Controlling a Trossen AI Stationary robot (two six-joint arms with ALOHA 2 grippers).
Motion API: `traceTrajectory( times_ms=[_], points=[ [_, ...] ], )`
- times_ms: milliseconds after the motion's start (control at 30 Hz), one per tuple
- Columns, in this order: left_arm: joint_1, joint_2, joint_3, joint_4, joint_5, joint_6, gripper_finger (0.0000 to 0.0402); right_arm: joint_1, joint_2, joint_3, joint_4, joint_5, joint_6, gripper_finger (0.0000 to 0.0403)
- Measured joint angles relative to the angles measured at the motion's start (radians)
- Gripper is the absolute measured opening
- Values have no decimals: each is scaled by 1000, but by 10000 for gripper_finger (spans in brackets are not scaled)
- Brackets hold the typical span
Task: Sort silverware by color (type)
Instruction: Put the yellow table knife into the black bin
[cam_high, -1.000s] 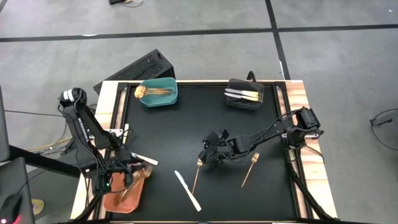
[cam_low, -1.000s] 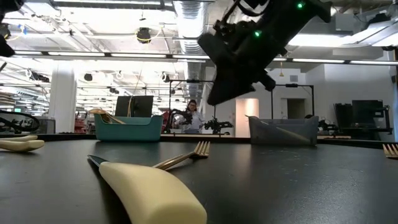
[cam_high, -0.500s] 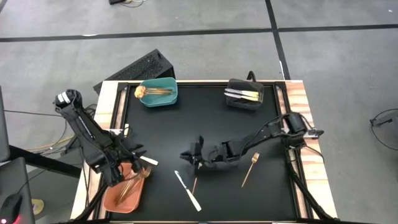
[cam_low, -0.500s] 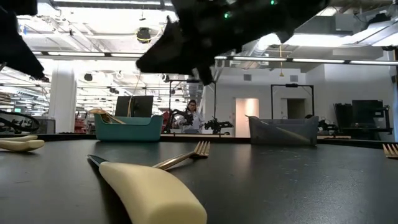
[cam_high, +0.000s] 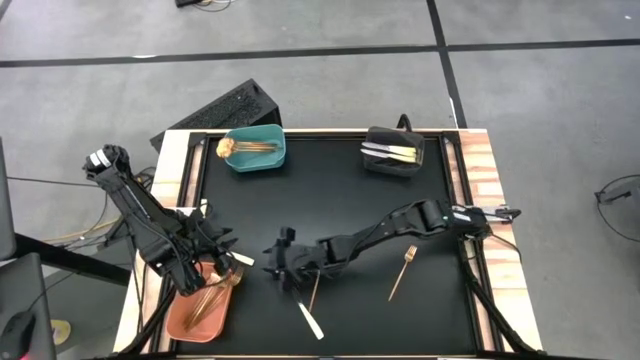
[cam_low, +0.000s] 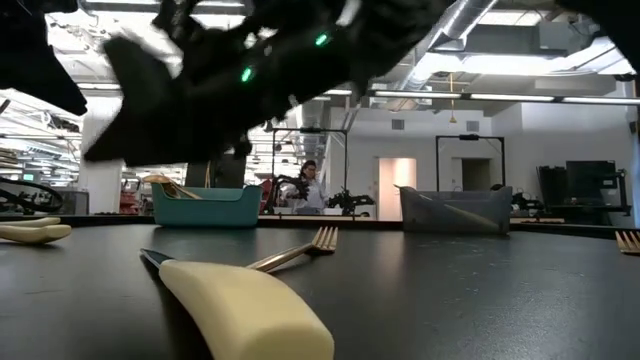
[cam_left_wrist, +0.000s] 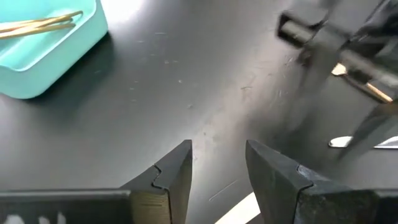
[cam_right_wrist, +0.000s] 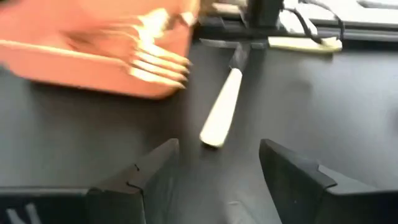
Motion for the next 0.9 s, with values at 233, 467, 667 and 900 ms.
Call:
traceTrajectory(
  times_ms=[233,467,667,900],
  points=[
    [0,0,0,-3,-5,0,138,-38,140,215,-125,-12,-1,255],
    [0,0,0,-9,-3,0,138,-62,187,298,-161,-139,23,255],
    [0,0,0,-10,-31,0,138,-68,186,296,-144,-146,8,255],
    [0,0,0,-14,-47,0,138,-76,228,302,-85,-170,6,255]
  ],
)
